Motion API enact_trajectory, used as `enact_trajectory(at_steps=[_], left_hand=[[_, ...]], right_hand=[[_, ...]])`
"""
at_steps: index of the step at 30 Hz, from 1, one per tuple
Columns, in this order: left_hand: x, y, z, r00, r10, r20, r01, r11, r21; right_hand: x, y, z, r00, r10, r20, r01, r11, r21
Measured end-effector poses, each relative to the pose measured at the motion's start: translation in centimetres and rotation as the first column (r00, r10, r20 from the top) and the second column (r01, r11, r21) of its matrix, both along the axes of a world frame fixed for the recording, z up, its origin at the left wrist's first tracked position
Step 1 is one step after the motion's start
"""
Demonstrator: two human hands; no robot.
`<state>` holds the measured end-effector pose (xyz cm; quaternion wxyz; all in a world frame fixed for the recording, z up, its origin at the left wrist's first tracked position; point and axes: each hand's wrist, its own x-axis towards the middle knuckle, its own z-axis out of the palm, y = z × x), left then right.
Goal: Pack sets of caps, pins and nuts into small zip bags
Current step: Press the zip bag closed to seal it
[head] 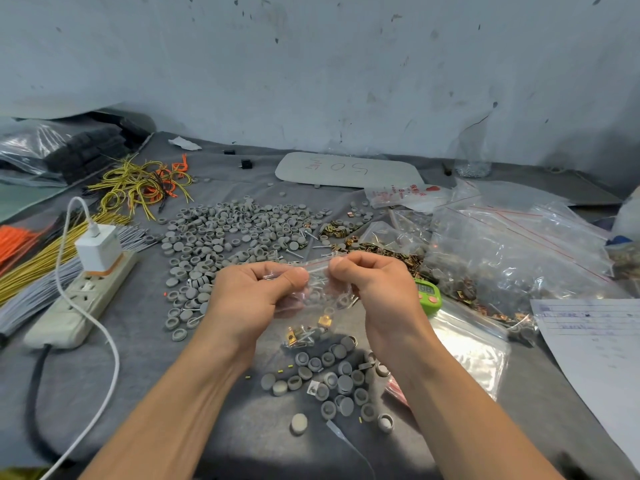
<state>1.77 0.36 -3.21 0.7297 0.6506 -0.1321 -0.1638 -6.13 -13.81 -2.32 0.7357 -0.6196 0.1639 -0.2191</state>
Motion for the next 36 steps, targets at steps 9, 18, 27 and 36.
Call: enact_trajectory(at_steps=[9, 18, 27, 36], left_hand=[[0.0, -0.2, 0.2, 0.996, 0.023, -0.085, -0.027, 0.998, -0.053], [0.1, -0.4, 0.1, 0.996, 0.066, -0.055, -0.07, 0.995, -0.069], [-0.1, -0.2, -0.1, 0.991, 0.096, 0.094, -0.098, 0.995, 0.008], [0.1, 0.0, 0.2, 0.977, 0.214, 0.026, -0.21, 0.972, -0.11]], right_hand=[[0.1, 0.4, -0.1, 0.997, -0.071, 0.005, 0.071, 0.997, 0.013], [0.3, 0.8, -0.5, 0.99, -0.14, 0.006, 0.14, 0.99, -0.018], [0.4, 0.7, -0.5, 0.999, -0.028, -0.033, 0.024, 0.993, -0.113], [-0.1, -0.2, 0.0, 0.998, -0.039, -0.05, 0.036, 0.997, -0.07]])
